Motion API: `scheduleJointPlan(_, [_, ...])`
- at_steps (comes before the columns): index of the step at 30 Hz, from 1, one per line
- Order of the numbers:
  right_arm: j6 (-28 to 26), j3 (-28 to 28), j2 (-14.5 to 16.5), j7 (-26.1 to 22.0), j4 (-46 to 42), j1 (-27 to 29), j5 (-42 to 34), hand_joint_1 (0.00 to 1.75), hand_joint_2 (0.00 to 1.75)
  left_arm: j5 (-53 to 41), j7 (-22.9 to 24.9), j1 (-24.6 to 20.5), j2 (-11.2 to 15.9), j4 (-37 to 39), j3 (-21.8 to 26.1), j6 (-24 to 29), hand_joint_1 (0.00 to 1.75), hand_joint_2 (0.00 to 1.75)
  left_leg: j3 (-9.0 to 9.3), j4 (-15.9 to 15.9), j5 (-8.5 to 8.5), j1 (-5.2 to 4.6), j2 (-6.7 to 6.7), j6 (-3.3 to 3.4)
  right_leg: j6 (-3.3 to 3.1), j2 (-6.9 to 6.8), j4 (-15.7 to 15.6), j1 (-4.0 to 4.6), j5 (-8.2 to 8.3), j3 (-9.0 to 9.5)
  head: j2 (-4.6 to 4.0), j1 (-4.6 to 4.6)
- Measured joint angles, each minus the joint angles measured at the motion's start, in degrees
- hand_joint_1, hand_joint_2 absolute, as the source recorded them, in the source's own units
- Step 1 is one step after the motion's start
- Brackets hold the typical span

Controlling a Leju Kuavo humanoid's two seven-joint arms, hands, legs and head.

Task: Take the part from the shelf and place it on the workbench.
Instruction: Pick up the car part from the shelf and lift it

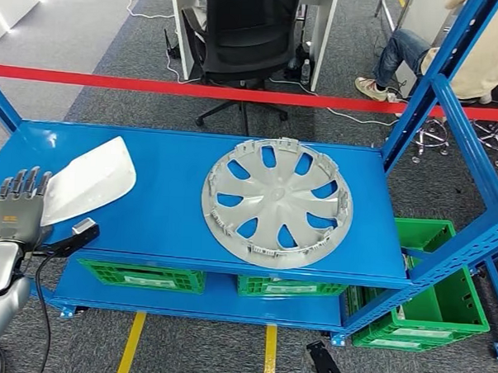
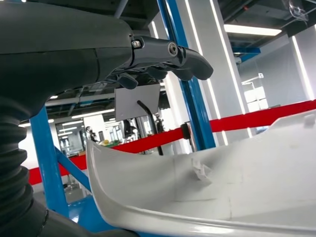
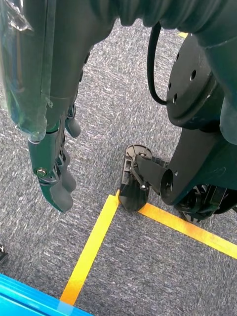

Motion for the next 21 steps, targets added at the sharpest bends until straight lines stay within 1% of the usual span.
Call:
scheduleJointPlan(5, [0.0, 0.0, 0.0, 0.0, 0.0, 0.0, -0.1, 0.0, 1.75, -0.2, 0.2, 0.0, 0.2, 0.0, 0.0, -0.5, 0.0, 1.75, 0.0, 0.0, 0.0, 0.0, 0.0, 0.0, 0.0, 0.0, 0.0, 0.0, 0.0, 0.0, 0.0, 0.0])
scheduleJointPlan(9, [-0.2, 0.0, 0.0, 0.1, 0.0, 0.0, -0.3, 0.0, 1.75, -0.3, 1.4, 0.2, 0.2, 0.2, 0.4, -4.4, 0.0, 1.75, 0.0, 0.0, 0.0, 0.0, 0.0, 0.0, 0.0, 0.0, 0.0, 0.0, 0.0, -0.01, 0.0, -0.01])
scheduleJointPlan(18, [-0.3, 0.0, 0.0, 0.5, 0.0, 0.0, -0.3, 0.0, 1.75, 0.1, 1.3, 0.2, 0.3, 0.5, 2.0, -8.8, 0.0, 1.75, 0.01, 0.0, 0.0, 0.0, 0.0, 0.0, 0.0, -0.01, 0.0, 0.0, 0.0, 0.02, 0.0, 0.01])
scheduleJointPlan(19, [-0.4, 0.0, 0.0, 0.5, 0.0, 0.0, -0.3, 0.0, 1.75, 0.1, 1.3, 0.2, 0.3, 0.5, 2.1, -9.0, 0.03, 1.75, 0.01, 0.0, 0.0, 0.0, 0.0, 0.0, 0.0, -0.01, 0.0, 0.0, 0.0, 0.03, 0.0, 0.0])
scheduleJointPlan(20, [-0.4, 0.0, 0.0, 0.6, 0.0, 0.0, -0.3, 0.0, 1.75, 0.1, 1.3, 0.2, 0.3, 0.5, 2.3, -9.1, 0.29, 1.75, 0.01, 0.0, 0.0, 0.0, 0.0, 0.0, 0.0, -0.01, 0.0, 0.0, 0.0, 0.03, 0.0, 0.0])
scheduleJointPlan(21, [-0.4, 0.0, 0.0, 0.6, 0.0, 0.0, -0.3, 0.0, 1.75, 0.1, 1.3, 0.2, 0.3, 0.5, 2.4, -9.3, 0.66, 1.75, 0.01, 0.0, 0.0, 0.0, 0.0, 0.0, 0.0, -0.01, 0.0, 0.0, 0.0, 0.03, 0.0, 0.0])
